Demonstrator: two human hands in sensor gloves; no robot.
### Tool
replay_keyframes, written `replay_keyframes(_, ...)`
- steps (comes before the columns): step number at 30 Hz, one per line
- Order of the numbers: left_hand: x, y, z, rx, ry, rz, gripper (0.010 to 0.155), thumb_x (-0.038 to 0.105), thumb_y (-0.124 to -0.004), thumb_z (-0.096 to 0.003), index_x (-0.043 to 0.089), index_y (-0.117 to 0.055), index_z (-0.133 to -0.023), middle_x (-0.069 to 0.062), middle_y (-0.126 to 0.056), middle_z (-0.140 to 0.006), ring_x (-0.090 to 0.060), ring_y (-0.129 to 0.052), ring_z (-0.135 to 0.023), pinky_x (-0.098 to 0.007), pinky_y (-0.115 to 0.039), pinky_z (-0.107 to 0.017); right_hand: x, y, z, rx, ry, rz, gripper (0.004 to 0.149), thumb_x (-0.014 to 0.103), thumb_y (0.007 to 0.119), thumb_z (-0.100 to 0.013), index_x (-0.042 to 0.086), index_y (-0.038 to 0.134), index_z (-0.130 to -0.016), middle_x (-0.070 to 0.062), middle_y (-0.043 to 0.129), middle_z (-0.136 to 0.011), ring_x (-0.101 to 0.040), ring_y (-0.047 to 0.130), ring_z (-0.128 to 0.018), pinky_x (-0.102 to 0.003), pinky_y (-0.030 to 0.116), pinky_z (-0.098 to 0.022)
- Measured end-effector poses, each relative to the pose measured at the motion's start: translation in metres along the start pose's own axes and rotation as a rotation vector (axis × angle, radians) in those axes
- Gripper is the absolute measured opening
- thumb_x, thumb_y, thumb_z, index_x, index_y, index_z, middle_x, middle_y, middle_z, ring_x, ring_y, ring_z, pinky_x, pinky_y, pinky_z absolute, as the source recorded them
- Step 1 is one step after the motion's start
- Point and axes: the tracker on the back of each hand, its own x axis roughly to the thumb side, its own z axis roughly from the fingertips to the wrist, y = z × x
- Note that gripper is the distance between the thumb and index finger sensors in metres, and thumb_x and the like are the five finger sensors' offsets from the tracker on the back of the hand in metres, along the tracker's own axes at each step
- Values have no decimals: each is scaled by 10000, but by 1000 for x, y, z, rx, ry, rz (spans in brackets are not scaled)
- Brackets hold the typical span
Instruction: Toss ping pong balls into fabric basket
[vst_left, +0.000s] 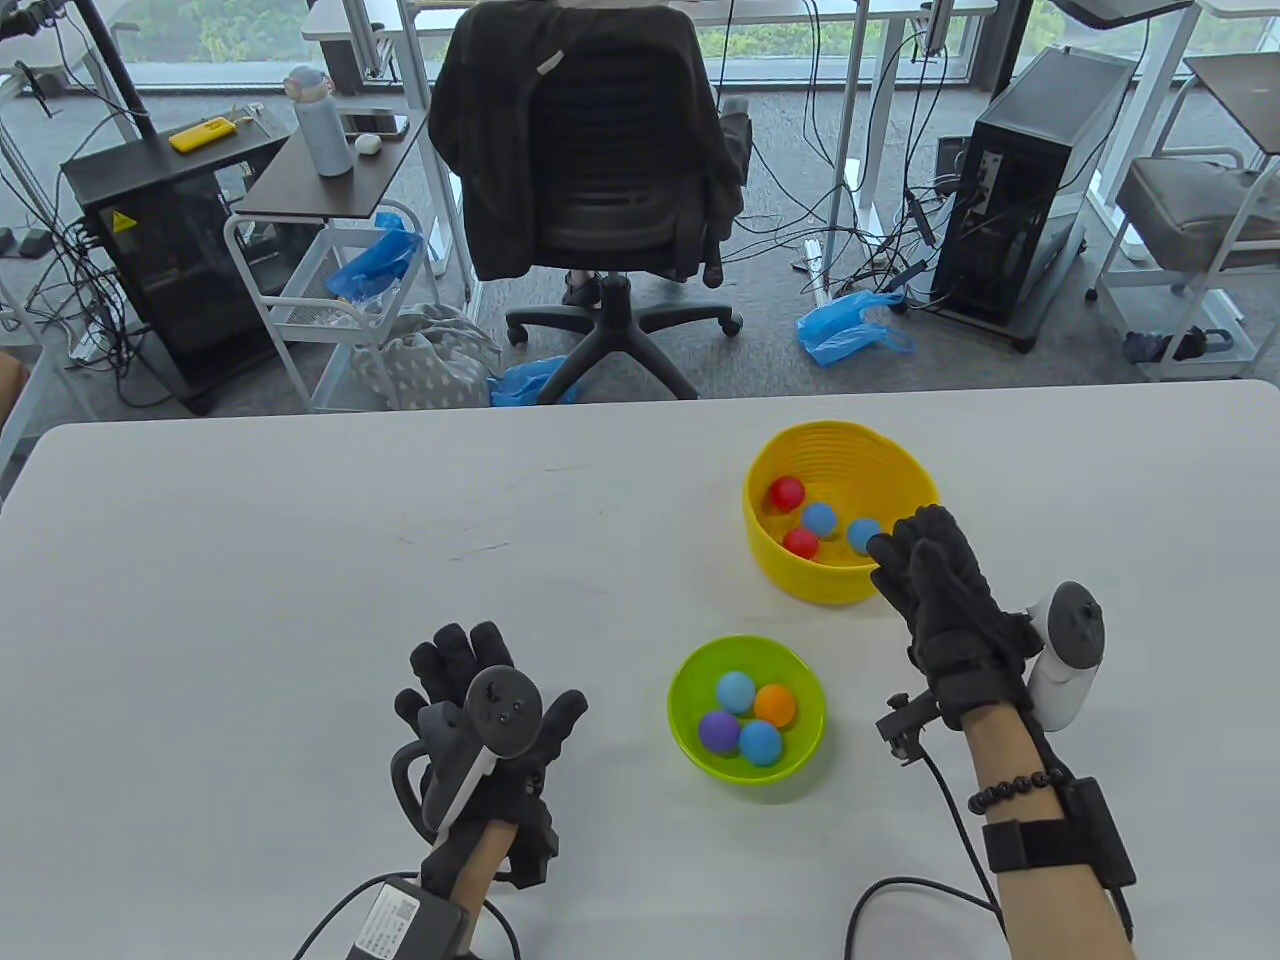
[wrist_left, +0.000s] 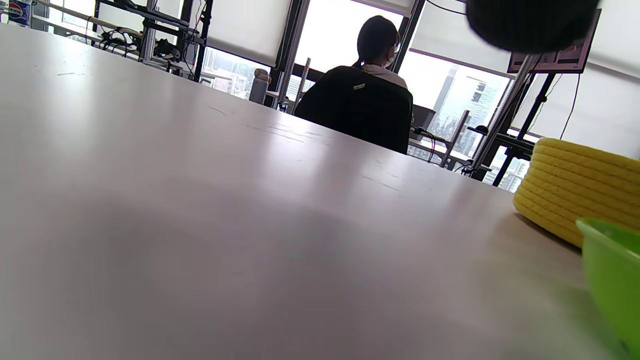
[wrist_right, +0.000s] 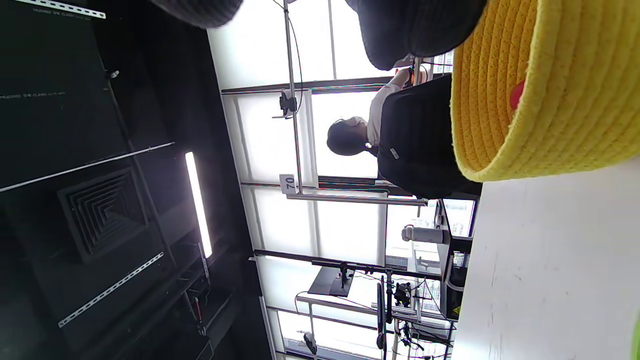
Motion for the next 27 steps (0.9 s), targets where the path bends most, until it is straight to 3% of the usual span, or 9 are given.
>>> replay_keyframes(4,0,0,0,-3,0,4,1042,624,-739,-454,70,-190,-1144,-256,-53,-1180,-555,-65,-1063,-786,-139,-697,14,12,9,0,-68,216,629,424,612,-627,102,421,-1132,-278,475,-1132,-507,703,-937,-606,663,-686)
replay_keyframes(10,0,0,0,-1,-2,9,1041,623,-740,-454,71,-190,-1144,-255,-53,-1180,-555,-66,-1063,-785,-138,-698,32,38,21,45,-195,490,527,458,660,-596,160,699,-1028,-214,674,-1080,-492,809,-861,-603,722,-636)
replay_keyframes(21,1,-1,1,-5,-7,10,1038,623,-741,-452,76,-194,-1145,-255,-52,-1180,-553,-65,-1064,-784,-136,-699,40,90,36,311,-234,869,519,467,698,-569,142,804,-960,-231,726,-1054,-516,830,-828,-623,729,-608)
replay_keyframes(27,0,-1,1,-4,-8,14,1037,622,-740,-454,74,-196,-1145,-256,-54,-1181,-555,-67,-1064,-785,-137,-698,31,111,41,432,-200,953,516,463,701,-569,135,818,-950,-225,746,-1046,-522,830,-828,-632,724,-607)
